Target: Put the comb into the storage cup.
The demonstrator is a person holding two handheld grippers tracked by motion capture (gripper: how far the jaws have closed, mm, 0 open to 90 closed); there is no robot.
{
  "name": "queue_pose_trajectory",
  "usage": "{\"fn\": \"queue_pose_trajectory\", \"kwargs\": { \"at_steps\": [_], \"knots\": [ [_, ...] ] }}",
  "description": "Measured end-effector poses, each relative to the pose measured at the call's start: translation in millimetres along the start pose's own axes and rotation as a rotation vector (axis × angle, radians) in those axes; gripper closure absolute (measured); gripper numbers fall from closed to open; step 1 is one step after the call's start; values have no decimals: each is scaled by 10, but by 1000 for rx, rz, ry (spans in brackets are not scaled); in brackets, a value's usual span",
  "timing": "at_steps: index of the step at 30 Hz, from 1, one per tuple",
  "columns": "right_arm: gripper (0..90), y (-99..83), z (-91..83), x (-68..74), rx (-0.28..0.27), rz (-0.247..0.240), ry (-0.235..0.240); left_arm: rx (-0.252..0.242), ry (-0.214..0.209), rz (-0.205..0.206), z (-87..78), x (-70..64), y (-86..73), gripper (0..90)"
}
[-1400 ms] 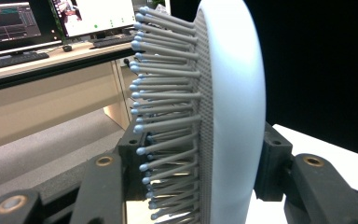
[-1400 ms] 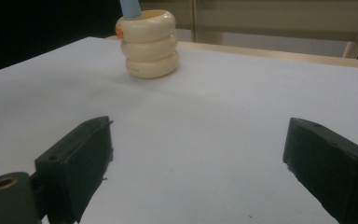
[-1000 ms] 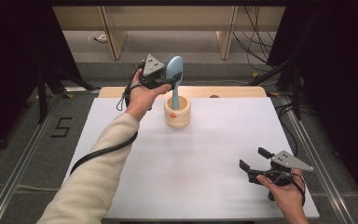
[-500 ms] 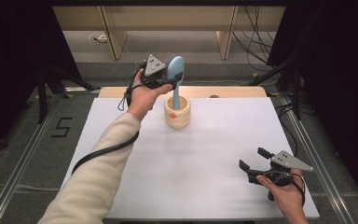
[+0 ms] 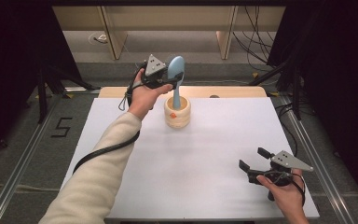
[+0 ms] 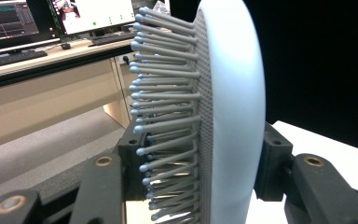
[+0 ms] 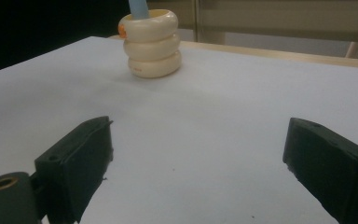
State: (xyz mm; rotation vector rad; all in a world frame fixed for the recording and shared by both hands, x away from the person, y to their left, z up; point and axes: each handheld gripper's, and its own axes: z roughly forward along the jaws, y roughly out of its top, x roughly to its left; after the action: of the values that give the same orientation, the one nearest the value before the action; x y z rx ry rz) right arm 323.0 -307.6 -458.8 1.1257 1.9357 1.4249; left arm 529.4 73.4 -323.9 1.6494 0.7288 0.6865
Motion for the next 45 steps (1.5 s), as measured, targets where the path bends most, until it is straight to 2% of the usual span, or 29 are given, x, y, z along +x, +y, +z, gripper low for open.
{"fn": "queue_pose_trajectory", "kwargs": {
  "at_steps": [45],
  "knots": [
    [92, -2, 1, 0, -3, 1, 1, 10, 8, 11, 80, 28, -83, 487]
  ]
}}
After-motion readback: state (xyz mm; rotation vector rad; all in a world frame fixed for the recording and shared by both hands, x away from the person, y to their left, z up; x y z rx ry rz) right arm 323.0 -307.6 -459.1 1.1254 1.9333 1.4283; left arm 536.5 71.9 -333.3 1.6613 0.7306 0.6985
